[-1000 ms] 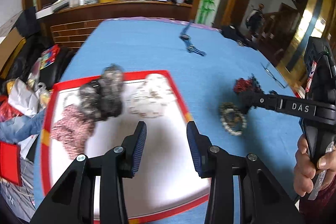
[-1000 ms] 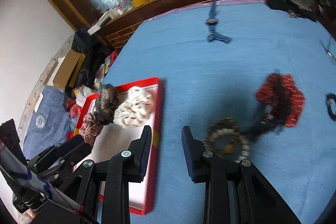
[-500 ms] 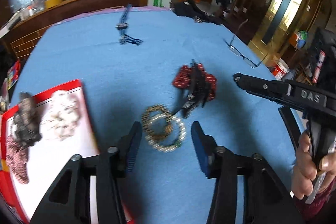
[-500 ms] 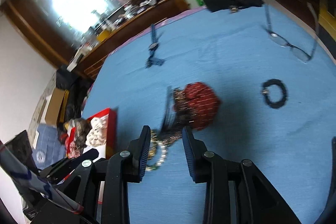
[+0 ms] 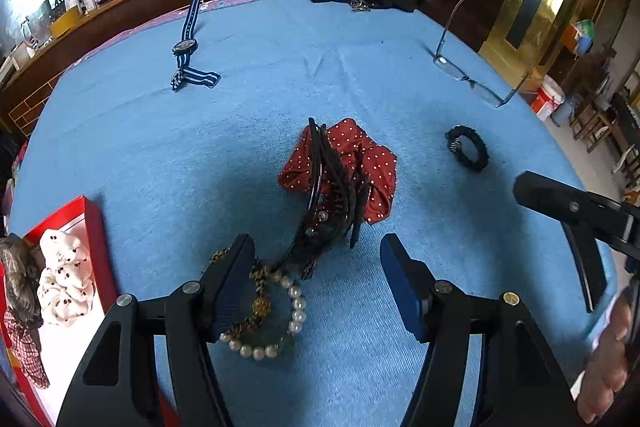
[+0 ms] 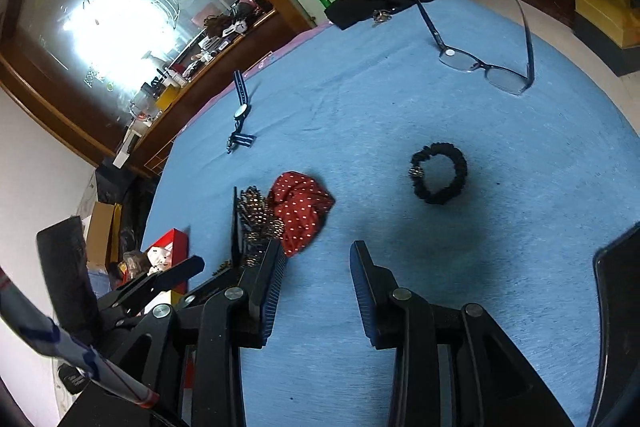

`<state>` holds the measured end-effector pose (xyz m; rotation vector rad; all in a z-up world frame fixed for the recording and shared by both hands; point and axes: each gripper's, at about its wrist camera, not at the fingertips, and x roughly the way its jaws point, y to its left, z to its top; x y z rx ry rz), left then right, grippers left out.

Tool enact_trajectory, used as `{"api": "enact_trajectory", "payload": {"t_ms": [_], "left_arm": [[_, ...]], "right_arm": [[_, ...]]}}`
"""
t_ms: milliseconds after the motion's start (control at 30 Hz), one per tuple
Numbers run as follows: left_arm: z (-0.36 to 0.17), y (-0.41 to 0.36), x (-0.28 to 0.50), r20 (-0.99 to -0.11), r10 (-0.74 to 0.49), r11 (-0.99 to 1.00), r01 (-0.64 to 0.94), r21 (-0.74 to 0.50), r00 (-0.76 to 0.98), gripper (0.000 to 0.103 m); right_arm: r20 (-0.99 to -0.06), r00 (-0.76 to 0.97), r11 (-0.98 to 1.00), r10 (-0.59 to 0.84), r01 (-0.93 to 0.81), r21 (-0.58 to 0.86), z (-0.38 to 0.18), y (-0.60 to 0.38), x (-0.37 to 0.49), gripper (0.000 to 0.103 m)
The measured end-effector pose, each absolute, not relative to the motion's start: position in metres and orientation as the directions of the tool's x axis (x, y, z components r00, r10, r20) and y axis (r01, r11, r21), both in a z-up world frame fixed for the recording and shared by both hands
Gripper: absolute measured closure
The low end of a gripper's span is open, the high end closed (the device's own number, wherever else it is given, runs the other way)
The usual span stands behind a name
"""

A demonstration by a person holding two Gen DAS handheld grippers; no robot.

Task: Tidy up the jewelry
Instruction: 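Grasp the black claw clip with the left tool while the right tool grasps the red polka-dot scrunchie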

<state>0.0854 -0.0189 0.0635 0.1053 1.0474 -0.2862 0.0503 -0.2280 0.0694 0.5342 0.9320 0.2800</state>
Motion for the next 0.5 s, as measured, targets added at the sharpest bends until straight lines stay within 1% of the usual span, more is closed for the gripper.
{"api": "enact_trajectory", "payload": {"t_ms": [200,333,400,433,500], "left_arm": [[0.053,-0.032,0.096,-0.872,-0.166,0.959,0.281,-0.034,0.461,0.039],[0.042,-0.035,0.108,-0.877,-0.164,0.965,0.260,-0.046,0.451,0.041],[0.035,-0.033,0.112,-0.883,-0.171,0.967,0.248,-0.065,0.437,0.060],[0.033,-0.032,0.114,-0.885,-0.179,0.966,0.246,-0.076,0.430,0.065],[0.034,-0.027,0.113,-0.876,-0.196,0.967,0.238,-0.097,0.440,0.067]], "right_arm": [[-0.686,0.568,0.832,0.455,0.002,0.554,0.063,-0.233,0.054,0.066],[-0.690,0.560,0.830,0.459,0.006,0.557,0.058,-0.235,0.057,0.066],[-0.692,0.559,0.831,0.457,0.009,0.556,0.057,-0.236,0.057,0.066],[-0.693,0.558,0.831,0.456,0.011,0.556,0.056,-0.236,0.058,0.066],[-0.696,0.557,0.832,0.454,0.014,0.554,0.056,-0.235,0.060,0.065]]}}
